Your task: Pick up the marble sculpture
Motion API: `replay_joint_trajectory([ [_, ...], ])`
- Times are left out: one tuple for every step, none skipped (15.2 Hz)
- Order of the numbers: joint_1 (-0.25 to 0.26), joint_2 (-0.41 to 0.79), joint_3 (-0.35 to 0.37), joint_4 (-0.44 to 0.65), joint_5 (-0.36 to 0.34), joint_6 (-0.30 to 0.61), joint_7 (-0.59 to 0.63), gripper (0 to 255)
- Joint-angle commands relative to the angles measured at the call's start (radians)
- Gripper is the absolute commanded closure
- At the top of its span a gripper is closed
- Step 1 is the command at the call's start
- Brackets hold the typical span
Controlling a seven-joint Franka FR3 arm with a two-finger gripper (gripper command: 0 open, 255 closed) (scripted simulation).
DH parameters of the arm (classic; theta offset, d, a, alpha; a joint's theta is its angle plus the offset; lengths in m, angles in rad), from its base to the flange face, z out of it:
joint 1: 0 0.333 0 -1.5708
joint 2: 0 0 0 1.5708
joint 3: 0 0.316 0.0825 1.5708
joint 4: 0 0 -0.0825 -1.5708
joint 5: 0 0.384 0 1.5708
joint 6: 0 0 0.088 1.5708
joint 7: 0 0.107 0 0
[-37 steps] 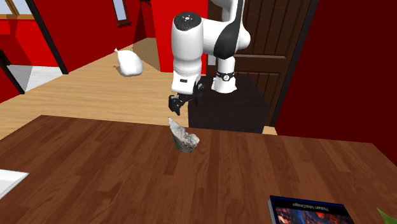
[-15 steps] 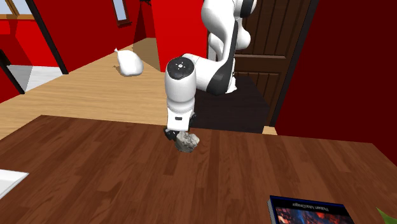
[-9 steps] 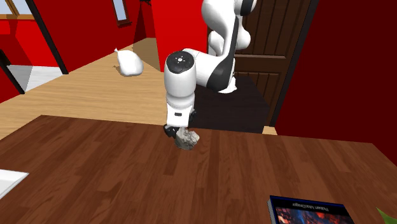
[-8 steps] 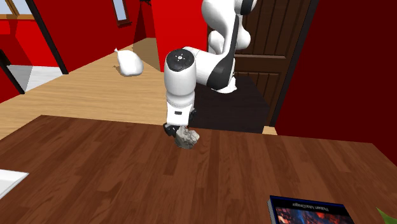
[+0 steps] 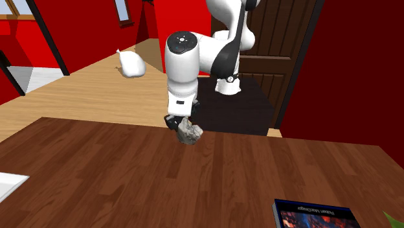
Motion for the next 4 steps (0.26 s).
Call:
replay_joint_trajectory([
  [0.001, -0.012, -0.002, 0.01, -0.002, -0.021, -0.002, 255],
  [0.002, -0.018, -0.002, 0.014, -0.003, -0.031, -0.003, 255],
  [0.002, -0.019, -0.003, 0.014, -0.003, -0.033, -0.003, 255],
  [0.002, -0.019, -0.003, 0.014, -0.003, -0.033, -0.003, 255],
])
